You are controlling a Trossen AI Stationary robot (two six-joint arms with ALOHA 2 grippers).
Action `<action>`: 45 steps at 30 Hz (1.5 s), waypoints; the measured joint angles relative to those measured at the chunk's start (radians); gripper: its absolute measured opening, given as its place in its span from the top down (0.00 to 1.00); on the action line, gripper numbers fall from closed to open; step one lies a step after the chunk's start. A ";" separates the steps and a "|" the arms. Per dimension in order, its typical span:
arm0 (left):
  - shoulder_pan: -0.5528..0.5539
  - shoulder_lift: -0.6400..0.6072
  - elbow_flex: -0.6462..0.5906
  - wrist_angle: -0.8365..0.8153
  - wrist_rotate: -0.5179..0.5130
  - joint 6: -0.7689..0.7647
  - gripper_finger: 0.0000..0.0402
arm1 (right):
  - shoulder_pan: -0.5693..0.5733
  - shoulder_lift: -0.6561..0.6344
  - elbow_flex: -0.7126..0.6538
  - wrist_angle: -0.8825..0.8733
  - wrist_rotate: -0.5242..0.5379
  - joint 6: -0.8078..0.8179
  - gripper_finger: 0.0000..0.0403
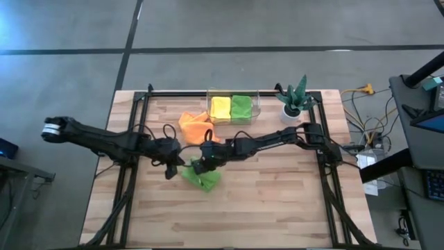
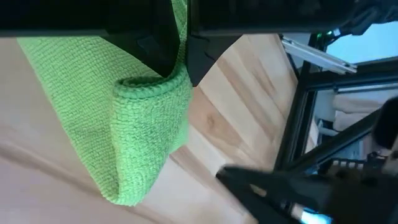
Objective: Fold microfiber towels
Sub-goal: Fold the green microfiber towel
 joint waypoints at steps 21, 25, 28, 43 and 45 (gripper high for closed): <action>0.000 0.084 -0.006 -0.005 -0.020 0.001 1.00 | 0.010 0.007 0.001 0.031 -0.003 -0.065 0.73; 0.000 0.087 -0.006 -0.004 -0.020 0.001 1.00 | 0.012 0.007 0.030 0.039 -0.005 -0.069 0.68; 0.000 0.086 -0.005 -0.005 -0.020 0.000 1.00 | 0.012 0.007 0.052 0.041 -0.005 -0.084 0.67; 0.000 0.087 -0.005 0.007 -0.020 -0.005 1.00 | 0.016 0.007 0.068 0.027 -0.009 -0.112 0.69; 0.000 0.087 -0.005 0.007 -0.021 -0.022 1.00 | 0.016 0.007 0.068 0.028 -0.008 -0.125 0.68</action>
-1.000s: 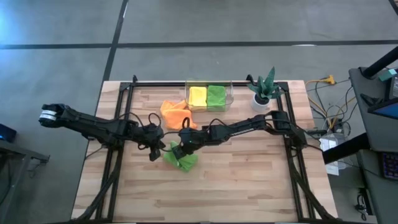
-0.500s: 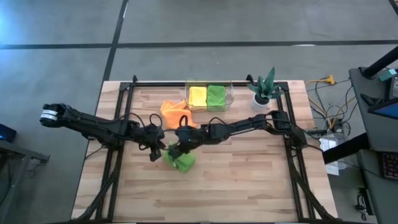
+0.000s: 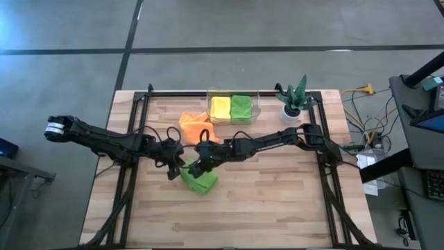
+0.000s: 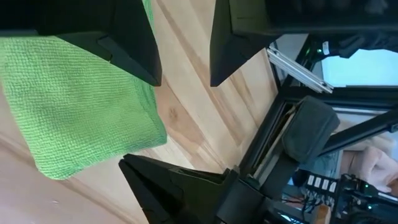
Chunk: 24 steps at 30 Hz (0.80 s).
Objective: Fold microfiber towels
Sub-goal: Fold the green microfiber towel
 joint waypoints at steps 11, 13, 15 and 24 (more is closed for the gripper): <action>-0.002 0.001 0.000 0.007 0.032 -0.001 1.00 | 0.047 -0.008 0.000 -0.080 -0.016 -0.188 0.65; -0.006 0.012 -0.001 0.029 0.050 0.001 1.00 | 0.084 -0.008 -0.001 -0.131 0.019 -0.244 0.67; -0.012 0.034 -0.007 0.060 0.072 0.021 1.00 | 0.122 -0.008 -0.002 -0.186 0.128 -0.277 0.68; -0.019 0.203 -0.082 0.267 0.091 -0.027 1.00 | 0.186 0.050 -0.003 -0.249 0.451 -0.287 0.70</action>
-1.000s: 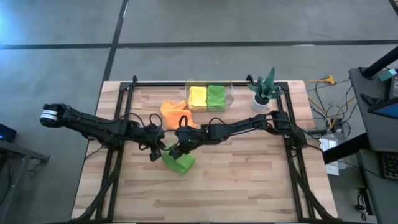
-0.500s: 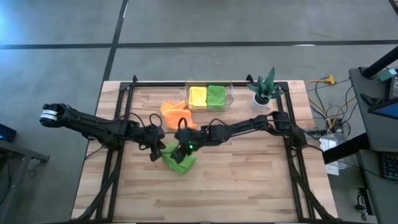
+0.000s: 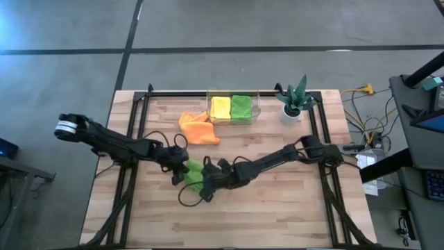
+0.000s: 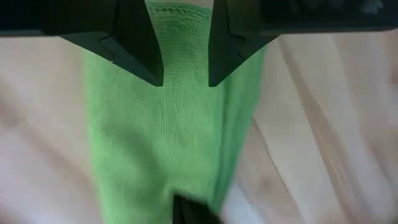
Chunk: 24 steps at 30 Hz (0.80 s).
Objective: Fold microfiber towels
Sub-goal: Fold the green microfiber towel
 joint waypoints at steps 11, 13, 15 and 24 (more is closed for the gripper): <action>-0.002 0.027 -0.001 0.025 0.091 -0.029 1.00 | 0.000 0.075 0.005 -0.025 -0.073 -0.008 0.59; -0.002 -0.016 -0.001 0.025 0.098 -0.050 1.00 | 0.000 0.070 0.005 -0.057 -0.073 -0.033 0.57; -0.002 -0.066 -0.001 0.031 0.098 -0.057 1.00 | 0.000 0.067 0.005 -0.091 -0.073 -0.073 0.56; -0.002 -0.314 0.042 0.081 0.073 -0.074 1.00 | 0.008 0.032 0.003 -0.340 -0.077 -0.323 0.56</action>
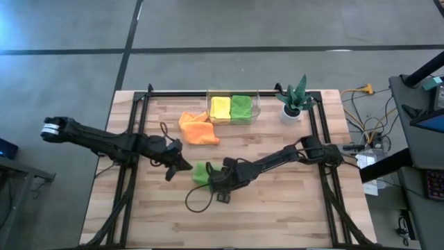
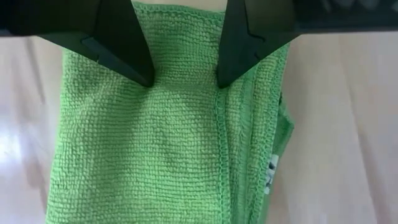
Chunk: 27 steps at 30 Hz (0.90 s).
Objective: Fold microfiber towels
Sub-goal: Fold the green microfiber towel, then put the folded green microfiber towel into the transparent bin
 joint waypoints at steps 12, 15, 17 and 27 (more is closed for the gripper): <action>0.001 0.025 -0.008 0.071 -0.050 -0.017 1.00 | 0.005 -0.250 -0.147 -0.152 0.019 0.004 0.56; 0.001 0.083 -0.010 0.134 -0.051 -0.084 1.00 | 0.006 -0.408 -0.286 -0.111 0.025 0.139 0.56; 0.001 0.137 -0.011 0.192 -0.051 -0.118 1.00 | 0.006 -0.516 -0.424 -0.042 0.022 0.278 0.56; 0.004 0.467 0.008 0.405 -0.035 -0.293 1.00 | -0.015 -0.815 -1.101 0.837 -0.034 0.991 0.55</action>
